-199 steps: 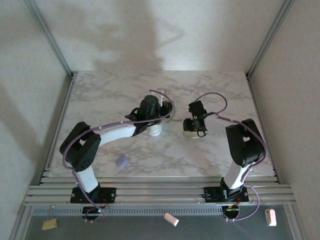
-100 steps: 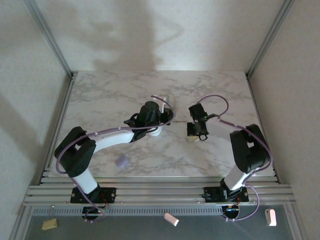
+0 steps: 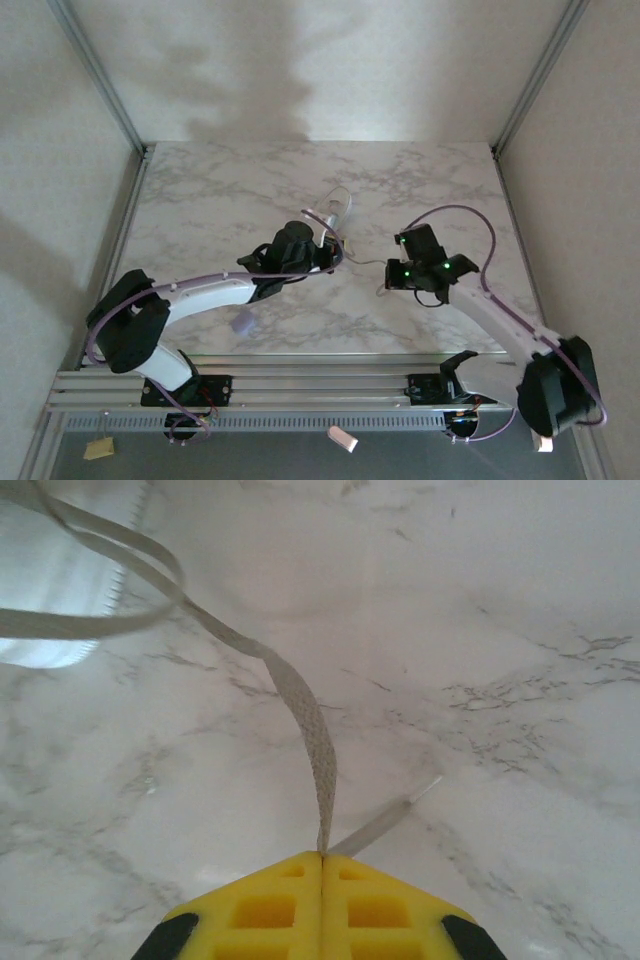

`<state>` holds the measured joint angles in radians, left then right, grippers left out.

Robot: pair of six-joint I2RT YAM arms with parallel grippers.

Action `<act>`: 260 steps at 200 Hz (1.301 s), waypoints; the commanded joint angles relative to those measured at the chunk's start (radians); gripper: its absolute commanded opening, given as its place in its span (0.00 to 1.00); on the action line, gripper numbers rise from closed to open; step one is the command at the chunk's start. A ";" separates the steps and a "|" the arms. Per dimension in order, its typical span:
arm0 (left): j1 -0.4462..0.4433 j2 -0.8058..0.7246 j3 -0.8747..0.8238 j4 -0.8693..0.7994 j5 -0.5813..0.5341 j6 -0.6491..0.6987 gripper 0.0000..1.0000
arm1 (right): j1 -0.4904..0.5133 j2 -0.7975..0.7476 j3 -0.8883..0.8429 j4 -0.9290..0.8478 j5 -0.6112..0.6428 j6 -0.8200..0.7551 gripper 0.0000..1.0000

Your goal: Tie the shoes

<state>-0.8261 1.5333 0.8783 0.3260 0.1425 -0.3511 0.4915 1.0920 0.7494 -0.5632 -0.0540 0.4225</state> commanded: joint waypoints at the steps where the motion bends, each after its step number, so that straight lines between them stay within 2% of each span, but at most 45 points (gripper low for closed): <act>1: -0.019 -0.033 -0.006 -0.004 0.009 -0.003 0.00 | 0.003 -0.095 -0.004 -0.091 -0.010 0.051 0.00; 25: -0.031 -0.027 -0.015 -0.005 0.000 -0.006 0.00 | 0.003 -0.197 -0.007 -0.116 -0.018 0.071 0.00; 56: -0.037 -0.034 -0.041 -0.002 -0.008 -0.015 0.00 | 0.003 -0.251 0.003 -0.137 -0.004 0.075 0.00; 99: -0.038 -0.073 -0.075 -0.011 -0.084 -0.039 0.00 | 0.003 -0.279 0.022 -0.154 0.004 0.070 0.00; 141: -0.038 -0.032 -0.050 0.013 -0.157 -0.050 0.00 | 0.003 -0.311 0.046 -0.129 -0.039 0.066 0.00; 192: -0.038 0.043 -0.073 0.254 -0.190 0.025 0.00 | 0.003 -0.282 0.148 -0.169 -0.068 0.064 0.00; 260: -0.038 0.177 -0.033 0.402 -0.317 0.097 0.00 | 0.003 -0.213 0.224 -0.175 -0.057 0.068 0.00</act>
<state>-0.8562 1.6806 0.8097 0.6247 -0.0914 -0.3092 0.4915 0.8551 0.9241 -0.7197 -0.1062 0.4873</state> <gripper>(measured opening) 0.038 0.063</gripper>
